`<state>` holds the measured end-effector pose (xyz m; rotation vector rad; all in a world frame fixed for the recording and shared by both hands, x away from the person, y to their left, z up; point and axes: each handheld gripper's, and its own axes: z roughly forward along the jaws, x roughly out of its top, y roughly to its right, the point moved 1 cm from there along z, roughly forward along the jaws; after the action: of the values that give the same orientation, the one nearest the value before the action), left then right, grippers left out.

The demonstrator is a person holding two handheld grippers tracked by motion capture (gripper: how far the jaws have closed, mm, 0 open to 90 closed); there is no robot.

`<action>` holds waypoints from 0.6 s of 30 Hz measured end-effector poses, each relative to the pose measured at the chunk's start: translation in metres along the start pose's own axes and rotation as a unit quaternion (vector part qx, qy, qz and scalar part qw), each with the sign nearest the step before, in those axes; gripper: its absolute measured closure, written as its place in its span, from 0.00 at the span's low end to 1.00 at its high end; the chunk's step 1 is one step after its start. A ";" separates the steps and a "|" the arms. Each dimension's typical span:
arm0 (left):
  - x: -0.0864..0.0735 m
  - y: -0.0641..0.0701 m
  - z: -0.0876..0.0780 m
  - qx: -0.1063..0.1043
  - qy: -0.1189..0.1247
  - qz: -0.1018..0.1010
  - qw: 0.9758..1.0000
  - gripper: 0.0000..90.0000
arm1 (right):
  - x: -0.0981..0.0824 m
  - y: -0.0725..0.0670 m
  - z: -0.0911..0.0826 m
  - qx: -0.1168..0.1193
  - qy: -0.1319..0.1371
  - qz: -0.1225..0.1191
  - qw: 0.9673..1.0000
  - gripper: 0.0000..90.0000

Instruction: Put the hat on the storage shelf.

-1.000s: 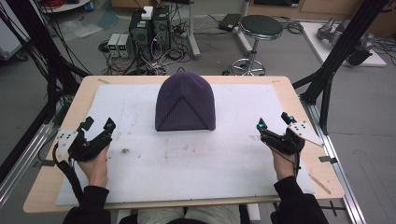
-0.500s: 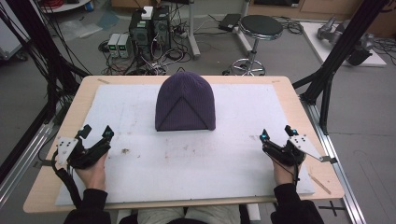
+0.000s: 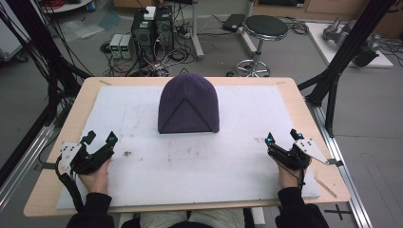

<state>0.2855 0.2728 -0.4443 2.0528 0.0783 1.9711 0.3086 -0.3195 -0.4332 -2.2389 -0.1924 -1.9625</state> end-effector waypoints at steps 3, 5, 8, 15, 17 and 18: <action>-0.001 0.001 0.000 -0.005 -0.001 0.000 1.000 0.24 | 0.000 -0.002 0.000 0.002 -0.003 0.000 1.000 0.13; -0.001 0.002 0.001 -0.008 0.000 0.000 1.000 0.24 | 0.000 -0.003 0.000 0.003 -0.003 -0.004 1.000 0.13; -0.001 0.003 0.001 -0.011 -0.002 0.000 1.000 0.24 | 0.000 -0.003 0.001 0.005 -0.005 -0.005 1.000 0.13; -0.002 0.002 0.001 -0.012 -0.003 -0.010 1.000 0.24 | -0.001 -0.003 0.001 0.006 -0.008 -0.008 1.000 0.13; -0.002 0.001 0.001 -0.014 -0.004 -0.013 1.000 0.24 | -0.001 -0.003 0.001 0.009 -0.012 -0.003 1.000 0.13; -0.002 0.001 0.001 -0.014 -0.004 -0.015 1.000 0.24 | -0.002 -0.003 0.002 0.009 -0.013 -0.005 1.000 0.13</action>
<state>0.2865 0.2715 -0.4465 2.0299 0.0779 1.9362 0.3094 -0.3164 -0.4348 -2.2580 -0.2250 -1.9282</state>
